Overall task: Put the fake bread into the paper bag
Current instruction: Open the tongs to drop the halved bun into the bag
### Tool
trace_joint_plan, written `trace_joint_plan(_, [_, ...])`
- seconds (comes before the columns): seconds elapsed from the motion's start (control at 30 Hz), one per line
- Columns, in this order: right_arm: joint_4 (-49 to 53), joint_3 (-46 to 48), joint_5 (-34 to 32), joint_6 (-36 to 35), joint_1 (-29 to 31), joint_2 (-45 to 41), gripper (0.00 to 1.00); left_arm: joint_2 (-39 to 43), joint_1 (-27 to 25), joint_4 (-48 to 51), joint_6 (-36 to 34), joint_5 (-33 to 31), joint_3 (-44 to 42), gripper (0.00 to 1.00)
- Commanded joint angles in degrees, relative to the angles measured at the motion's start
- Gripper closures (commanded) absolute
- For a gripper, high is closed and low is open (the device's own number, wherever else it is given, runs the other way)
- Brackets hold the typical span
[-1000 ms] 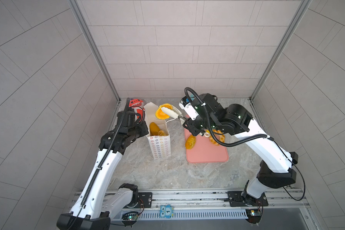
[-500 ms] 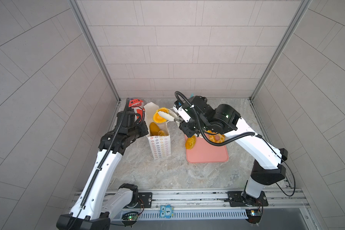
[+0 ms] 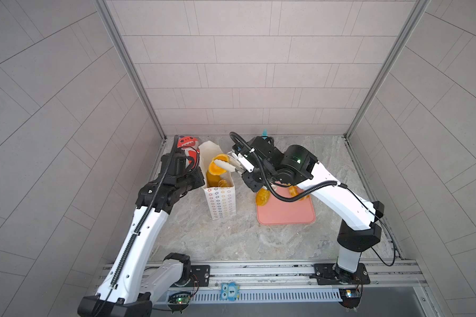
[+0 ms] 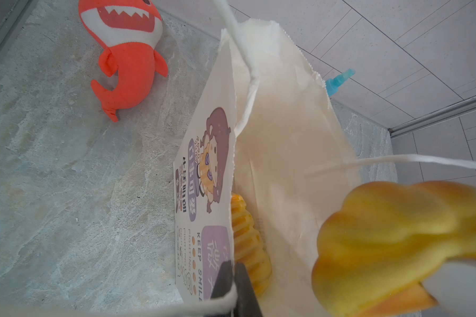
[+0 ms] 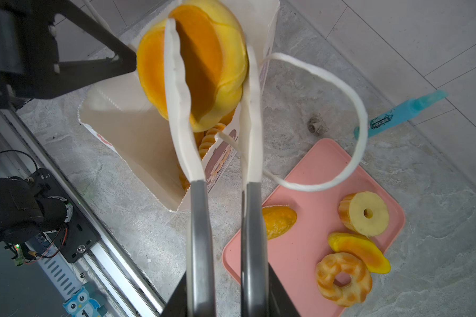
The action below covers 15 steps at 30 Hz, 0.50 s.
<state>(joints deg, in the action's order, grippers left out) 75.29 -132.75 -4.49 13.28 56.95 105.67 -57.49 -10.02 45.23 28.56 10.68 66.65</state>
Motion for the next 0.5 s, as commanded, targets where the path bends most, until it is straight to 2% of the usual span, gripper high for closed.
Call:
trace_joint_plan(0.0, [-0.1,-1.4,-1.5,-0.8,0.4,-0.4,0.65,1.1,0.2,-0.6,0.1,-0.2,-0.5,0.94])
trace_joint_plan(0.47, [-0.2,-1.4,-1.9,-0.6,0.5,-0.6,0.61,1.4,0.3,-0.4,0.1,-0.4,-0.9,0.94])
